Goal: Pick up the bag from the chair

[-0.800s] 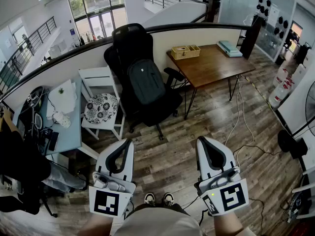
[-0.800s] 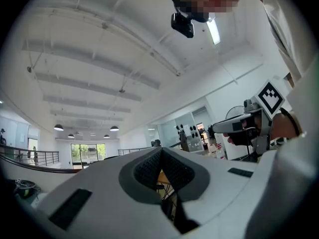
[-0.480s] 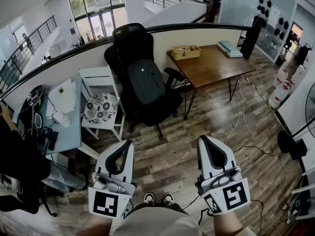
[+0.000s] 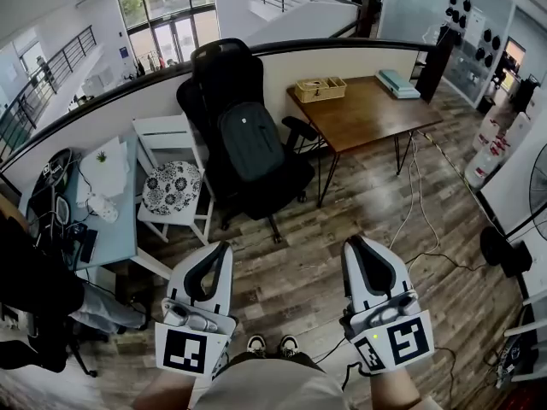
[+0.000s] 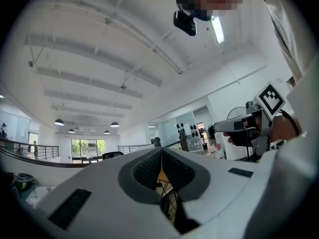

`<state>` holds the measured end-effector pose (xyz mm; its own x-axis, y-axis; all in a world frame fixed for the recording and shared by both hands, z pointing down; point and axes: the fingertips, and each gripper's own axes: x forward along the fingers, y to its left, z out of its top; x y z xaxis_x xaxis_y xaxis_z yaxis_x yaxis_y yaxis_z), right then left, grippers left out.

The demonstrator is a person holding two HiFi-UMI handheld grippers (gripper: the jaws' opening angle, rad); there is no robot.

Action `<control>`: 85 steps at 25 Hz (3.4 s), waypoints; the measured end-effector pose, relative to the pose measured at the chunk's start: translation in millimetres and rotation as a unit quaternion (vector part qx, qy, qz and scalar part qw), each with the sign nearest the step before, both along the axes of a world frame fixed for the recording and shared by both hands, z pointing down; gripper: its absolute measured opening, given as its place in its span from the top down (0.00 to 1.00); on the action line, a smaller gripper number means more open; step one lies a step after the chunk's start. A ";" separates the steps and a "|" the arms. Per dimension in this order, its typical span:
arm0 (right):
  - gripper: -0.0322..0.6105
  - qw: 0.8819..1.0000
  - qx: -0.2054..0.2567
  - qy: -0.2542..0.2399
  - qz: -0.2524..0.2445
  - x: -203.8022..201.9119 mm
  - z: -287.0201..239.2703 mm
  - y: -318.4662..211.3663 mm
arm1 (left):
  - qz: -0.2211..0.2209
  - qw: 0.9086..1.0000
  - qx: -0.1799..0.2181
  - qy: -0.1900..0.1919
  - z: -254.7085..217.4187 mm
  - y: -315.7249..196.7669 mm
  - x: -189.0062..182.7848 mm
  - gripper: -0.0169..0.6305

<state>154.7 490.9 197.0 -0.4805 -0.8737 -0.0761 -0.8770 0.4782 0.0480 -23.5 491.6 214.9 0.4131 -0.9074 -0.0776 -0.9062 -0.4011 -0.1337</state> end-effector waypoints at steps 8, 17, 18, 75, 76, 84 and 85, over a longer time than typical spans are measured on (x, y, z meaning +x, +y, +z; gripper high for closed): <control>0.18 0.999 0.024 -0.023 0.013 23.7 -3.2 -19.0 | -0.016 0.998 0.051 0.011 -13.0 -17.1 16.1 0.46; 0.09 0.999 0.032 -0.012 0.012 52.7 1.7 -34.8 | -0.039 0.999 0.034 -0.009 6.6 -30.1 43.3 0.38; 0.09 0.999 0.029 -0.013 0.011 54.7 2.6 -36.3 | -0.041 0.999 0.031 -0.008 7.7 -32.1 44.0 0.38; 0.11 0.994 -0.042 0.028 -0.098 -81.3 62.8 -663.1 | -0.123 0.992 -0.022 -0.012 59.2 -608.5 -89.8 0.38; 0.11 0.993 -0.042 0.027 -0.107 -80.5 63.0 -675.4 | -0.132 0.991 -0.023 -0.014 58.4 -617.5 -88.3 0.38; 0.11 0.979 -0.049 0.022 -0.196 -77.8 59.5 -773.6 | -0.220 0.975 -0.029 -0.021 45.8 -686.5 -76.9 0.38; 0.11 0.976 -0.049 0.021 -0.209 -79.1 58.6 -784.6 | -0.233 0.972 -0.029 -0.021 44.4 -694.1 -76.9 0.38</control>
<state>75.6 -293.8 255.6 -0.7978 -0.6024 0.0254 -0.6022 0.7982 0.0163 -100.4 -202.5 259.3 -0.0427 -0.9990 -0.0134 -0.9855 0.0443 -0.1640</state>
